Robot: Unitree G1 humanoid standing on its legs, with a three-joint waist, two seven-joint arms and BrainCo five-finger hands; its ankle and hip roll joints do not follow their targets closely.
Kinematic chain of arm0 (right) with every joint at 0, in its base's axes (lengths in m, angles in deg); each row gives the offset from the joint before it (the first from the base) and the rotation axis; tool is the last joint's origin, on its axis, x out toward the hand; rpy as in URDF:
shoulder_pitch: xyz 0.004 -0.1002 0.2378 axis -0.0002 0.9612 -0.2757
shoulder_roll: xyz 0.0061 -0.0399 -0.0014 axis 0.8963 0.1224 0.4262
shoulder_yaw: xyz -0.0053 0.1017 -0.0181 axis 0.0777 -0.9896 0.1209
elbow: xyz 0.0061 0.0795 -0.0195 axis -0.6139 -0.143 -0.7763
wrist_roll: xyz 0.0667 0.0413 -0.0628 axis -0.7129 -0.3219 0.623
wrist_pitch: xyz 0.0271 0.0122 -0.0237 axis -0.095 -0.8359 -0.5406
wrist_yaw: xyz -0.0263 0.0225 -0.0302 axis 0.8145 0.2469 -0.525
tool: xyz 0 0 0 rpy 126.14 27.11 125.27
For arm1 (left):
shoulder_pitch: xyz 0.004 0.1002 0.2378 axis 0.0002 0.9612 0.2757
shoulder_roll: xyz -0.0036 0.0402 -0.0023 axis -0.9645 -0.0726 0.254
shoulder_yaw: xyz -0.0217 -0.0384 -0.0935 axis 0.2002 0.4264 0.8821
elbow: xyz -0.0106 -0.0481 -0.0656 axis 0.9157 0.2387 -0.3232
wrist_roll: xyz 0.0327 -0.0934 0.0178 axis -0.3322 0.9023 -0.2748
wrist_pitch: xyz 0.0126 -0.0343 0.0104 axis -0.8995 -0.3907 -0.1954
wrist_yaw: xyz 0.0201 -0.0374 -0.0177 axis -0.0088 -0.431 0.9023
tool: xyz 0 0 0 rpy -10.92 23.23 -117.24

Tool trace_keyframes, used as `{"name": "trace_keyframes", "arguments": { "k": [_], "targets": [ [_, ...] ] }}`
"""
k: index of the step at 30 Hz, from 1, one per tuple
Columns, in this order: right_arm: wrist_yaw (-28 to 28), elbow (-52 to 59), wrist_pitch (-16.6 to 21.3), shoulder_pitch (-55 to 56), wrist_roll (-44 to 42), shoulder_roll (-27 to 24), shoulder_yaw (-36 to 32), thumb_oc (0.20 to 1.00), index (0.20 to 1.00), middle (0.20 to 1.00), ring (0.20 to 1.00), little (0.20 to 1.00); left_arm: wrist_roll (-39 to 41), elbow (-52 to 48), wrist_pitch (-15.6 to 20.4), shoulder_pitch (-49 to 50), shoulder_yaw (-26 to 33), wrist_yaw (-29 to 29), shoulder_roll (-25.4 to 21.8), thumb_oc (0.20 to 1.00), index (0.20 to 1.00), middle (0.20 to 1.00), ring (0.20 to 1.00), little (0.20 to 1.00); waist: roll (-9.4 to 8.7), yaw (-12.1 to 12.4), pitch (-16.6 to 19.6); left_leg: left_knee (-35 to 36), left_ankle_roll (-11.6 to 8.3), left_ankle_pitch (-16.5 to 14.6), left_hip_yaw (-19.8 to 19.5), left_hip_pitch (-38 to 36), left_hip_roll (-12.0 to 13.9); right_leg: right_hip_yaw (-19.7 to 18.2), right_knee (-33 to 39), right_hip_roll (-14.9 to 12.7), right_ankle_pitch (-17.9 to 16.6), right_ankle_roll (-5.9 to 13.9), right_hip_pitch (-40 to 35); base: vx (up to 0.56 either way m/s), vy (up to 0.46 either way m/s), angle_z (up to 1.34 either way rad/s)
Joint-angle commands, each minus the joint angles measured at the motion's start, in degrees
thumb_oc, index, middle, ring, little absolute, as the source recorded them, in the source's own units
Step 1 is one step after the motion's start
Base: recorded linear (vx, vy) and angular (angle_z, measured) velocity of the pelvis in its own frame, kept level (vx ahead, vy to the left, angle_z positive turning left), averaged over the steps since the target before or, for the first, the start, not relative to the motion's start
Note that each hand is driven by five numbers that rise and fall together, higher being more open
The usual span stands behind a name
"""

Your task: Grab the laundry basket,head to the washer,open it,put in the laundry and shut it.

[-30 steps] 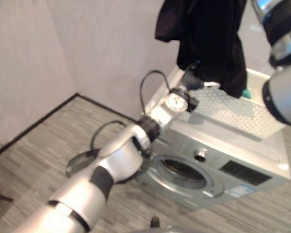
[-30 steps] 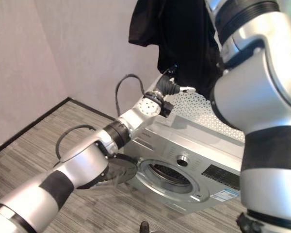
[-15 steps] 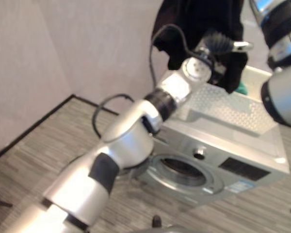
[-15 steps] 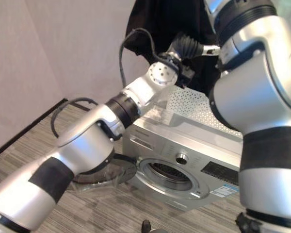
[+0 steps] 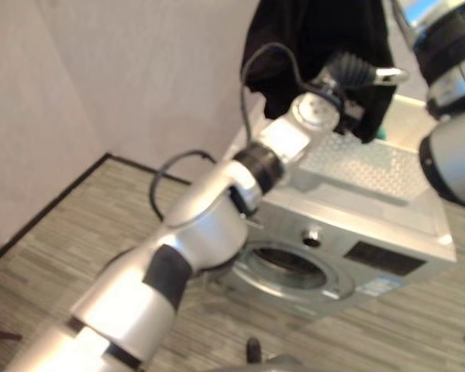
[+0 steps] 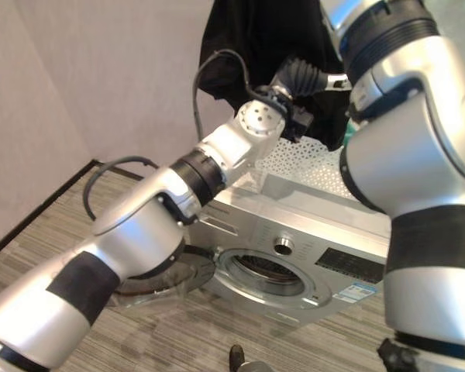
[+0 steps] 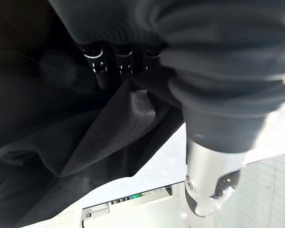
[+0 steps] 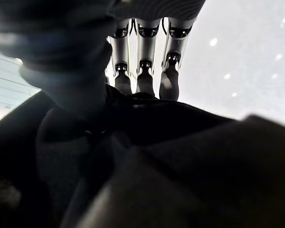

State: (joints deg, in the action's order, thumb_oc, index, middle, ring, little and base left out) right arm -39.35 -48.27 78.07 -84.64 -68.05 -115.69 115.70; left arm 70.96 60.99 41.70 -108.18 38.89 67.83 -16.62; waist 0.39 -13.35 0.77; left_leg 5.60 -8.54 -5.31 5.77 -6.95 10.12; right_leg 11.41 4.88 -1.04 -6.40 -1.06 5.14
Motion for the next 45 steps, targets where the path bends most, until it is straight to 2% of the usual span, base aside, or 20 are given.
{"name": "trace_keyframes", "arguments": {
  "k": [1,8,9,10,11,26,28,29,35,36,45],
  "targets": [
    [-2.2,-4.7,2.6,-7.1,-1.0,-0.8,-1.0,0.2,0.2,0.2,0.2,0.2,0.4,1.9,4.9,-3.0,3.0,-0.1,3.9,1.0,1.0,1.0,1.0,1.0,3.83,-0.9,4.0,-1.8,-2.75,16.7,8.2,-4.5,7.7,-1.1,-8.7,-0.6,8.1,5.94,0.8,0.0,0.0,0.0],
    [-2.9,-1.3,3.6,-6.1,-1.0,0.7,-2.1,0.2,0.2,0.2,0.2,0.2,2.2,1.6,6.0,-3.4,4.5,0.1,2.6,1.0,1.0,1.0,1.0,1.0,4.91,-2.0,3.2,-1.5,-2.82,17.4,9.6,-5.0,7.8,-2.5,-8.8,-0.3,7.8,5.93,1.8,-0.01,-0.014,-0.12],
    [-2.9,-1.3,3.6,-6.1,-1.0,0.7,-2.1,0.2,0.2,0.2,0.2,0.2,2.2,1.6,6.0,-3.4,4.6,0.1,2.6,0.859,0.859,0.859,0.859,0.859,4.94,-2.0,3.2,-1.5,-2.83,17.4,9.7,-5.0,7.8,-2.5,-8.9,-0.3,7.8,5.93,1.9,0.0,-0.006,-0.06],
    [-3.0,-1.0,3.8,-6.0,-1.1,0.9,-2.3,0.2,0.2,0.2,0.2,0.2,2.3,1.4,6.3,-3.8,4.7,0.2,2.1,0.859,0.859,0.859,0.859,0.859,5.02,-2.2,3.1,-1.5,-2.84,17.5,9.8,-5.1,7.8,-2.7,-8.9,-0.2,7.9,5.9,1.9,0.01,-0.011,-0.06],
    [-3.2,-0.3,4.2,-5.8,-1.0,1.2,-2.7,0.2,0.2,0.2,0.2,0.2,2.3,1.2,6.7,-4.3,5.0,0.4,1.0,0.2,0.2,0.2,0.2,0.2,5.2,-2.4,3.1,-1.5,-2.93,17.7,10.2,-5.3,7.8,-3.0,-9.1,-0.1,7.9,5.95,2.2,0.01,-0.016,-0.06],
    [-5.1,4.1,6.7,-2.7,-0.3,1.9,-5.8,0.2,0.2,0.2,0.2,0.2,2.3,-0.1,8.7,-6.5,6.4,1.5,-4.2,0.2,0.2,0.2,0.2,0.2,6.12,-2.5,3.3,-0.8,-2.79,17.3,10.5,-5.6,7.6,-3.2,-9.3,-0.1,7.9,6.15,2.2,0.01,-0.002,-0.02],
    [-5.9,5.7,7.5,-2.4,-1.1,1.2,-6.8,0.589,0.589,0.589,0.589,0.589,1.7,-0.3,9.0,-6.7,6.1,1.5,-4.8,0.2,0.2,0.2,0.2,0.2,6.2,-2.6,3.4,-0.8,-2.64,16.8,10.5,-5.5,7.5,-3.1,-9.2,-0.2,8.0,6.14,2.2,0.0,0.0,0.0],
    [-6.2,6.1,8.1,-1.8,-1.9,1.0,-7.7,1.0,1.0,1.0,1.0,1.0,0.7,-0.2,9.1,-7.0,5.9,1.7,-5.0,0.2,0.2,0.2,0.2,0.2,6.22,-2.7,3.5,-0.7,-2.59,16.4,10.5,-5.5,7.4,-3.1,-9.1,-0.3,7.9,6.13,2.0,0.0,0.0,0.0],
    [-8.0,7.9,9.2,-0.3,-2.4,-0.8,-9.9,1.0,1.0,1.0,1.0,1.0,-0.9,-0.6,9.5,-7.3,5.4,1.9,-6.7,0.2,0.2,0.2,0.2,0.2,6.35,-2.9,3.7,-0.7,-2.48,15.8,10.6,-6.0,7.1,-3.1,-9.1,-0.4,8.0,6.18,1.5,0.0,0.0,0.0],
    [-10.1,12.1,10.2,1.2,-1.4,-2.9,-12.4,1.0,1.0,1.0,1.0,1.0,-1.2,-1.7,10.1,-7.6,5.8,2.5,-8.4,0.2,0.2,0.2,0.2,0.2,6.72,-2.9,3.8,-0.8,-2.33,15.5,10.7,-6.2,7.0,-3.0,-9.0,-0.6,8.0,6.29,1.2,0.0,0.0,0.0],
    [-15.8,21.5,11.1,5.0,2.9,-10.3,-18.7,1.0,1.0,1.0,1.0,1.0,-4.3,-4.1,11.3,-9.8,5.5,4.0,-13.3,0.2,0.2,0.2,0.2,0.2,7.24,-2.7,4.1,-1.0,-1.84,14.4,10.6,-6.7,6.5,-2.8,-9.5,-1.0,8.4,6.53,1.0,0.0,0.007,-0.02]
  ]
}}
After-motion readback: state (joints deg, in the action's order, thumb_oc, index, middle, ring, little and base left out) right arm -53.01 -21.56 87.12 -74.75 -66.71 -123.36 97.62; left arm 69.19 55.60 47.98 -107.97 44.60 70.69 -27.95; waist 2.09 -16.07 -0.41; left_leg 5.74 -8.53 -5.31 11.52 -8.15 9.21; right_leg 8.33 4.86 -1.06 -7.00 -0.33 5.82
